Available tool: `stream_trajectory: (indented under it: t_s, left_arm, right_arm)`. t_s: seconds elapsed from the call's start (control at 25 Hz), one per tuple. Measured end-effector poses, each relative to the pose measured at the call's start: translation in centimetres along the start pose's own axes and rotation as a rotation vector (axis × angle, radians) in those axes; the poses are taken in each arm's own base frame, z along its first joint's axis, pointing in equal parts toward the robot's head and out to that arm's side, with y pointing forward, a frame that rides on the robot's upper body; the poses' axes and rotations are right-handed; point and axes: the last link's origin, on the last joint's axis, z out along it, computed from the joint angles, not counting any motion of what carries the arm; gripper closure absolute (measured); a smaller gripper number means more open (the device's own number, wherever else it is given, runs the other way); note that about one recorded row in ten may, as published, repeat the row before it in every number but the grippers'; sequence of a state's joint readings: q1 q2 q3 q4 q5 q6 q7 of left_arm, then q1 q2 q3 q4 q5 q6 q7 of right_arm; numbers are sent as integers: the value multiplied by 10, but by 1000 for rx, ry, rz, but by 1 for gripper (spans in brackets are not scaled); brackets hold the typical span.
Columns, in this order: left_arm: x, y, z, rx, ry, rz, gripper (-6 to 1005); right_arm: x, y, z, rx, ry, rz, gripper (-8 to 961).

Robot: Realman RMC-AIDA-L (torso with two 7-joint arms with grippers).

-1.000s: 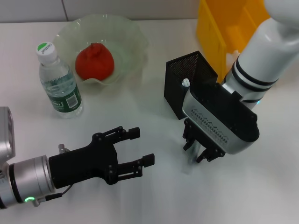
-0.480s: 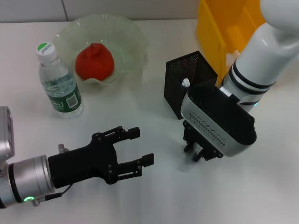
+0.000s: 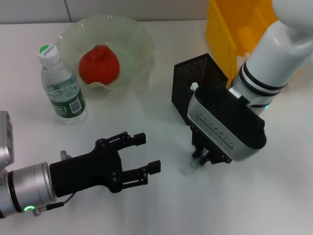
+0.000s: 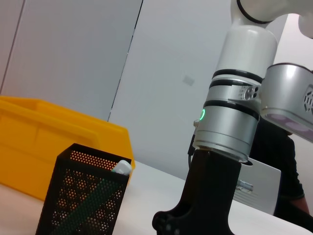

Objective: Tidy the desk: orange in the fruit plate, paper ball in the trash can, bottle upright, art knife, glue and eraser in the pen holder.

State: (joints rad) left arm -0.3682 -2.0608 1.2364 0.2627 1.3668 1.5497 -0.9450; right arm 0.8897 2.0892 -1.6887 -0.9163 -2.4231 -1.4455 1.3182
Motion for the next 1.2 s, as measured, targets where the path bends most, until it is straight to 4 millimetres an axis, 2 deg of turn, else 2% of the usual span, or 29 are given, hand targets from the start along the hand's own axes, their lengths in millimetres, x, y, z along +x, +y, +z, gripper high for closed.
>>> stream_trajectory:
  t_s: [0.24, 0.64, 0.92, 1.2]
  left_arm:
    - [0, -1, -3, 3, 0, -1, 197]
    - [2, -2, -11, 5, -2, 8, 197]
    - [4, -2, -9, -10, 0, 23, 197]
    - [8, -3, -5, -20, 5, 35, 197]
  right_arm:
    - [-2, -2, -13, 16, -31, 25, 813]
    - [6, 7, -57, 47, -202, 176, 815]
    - [15, 23, -81, 169, -357, 304, 816]
    - [32, 37, -94, 312, -536, 459, 816]
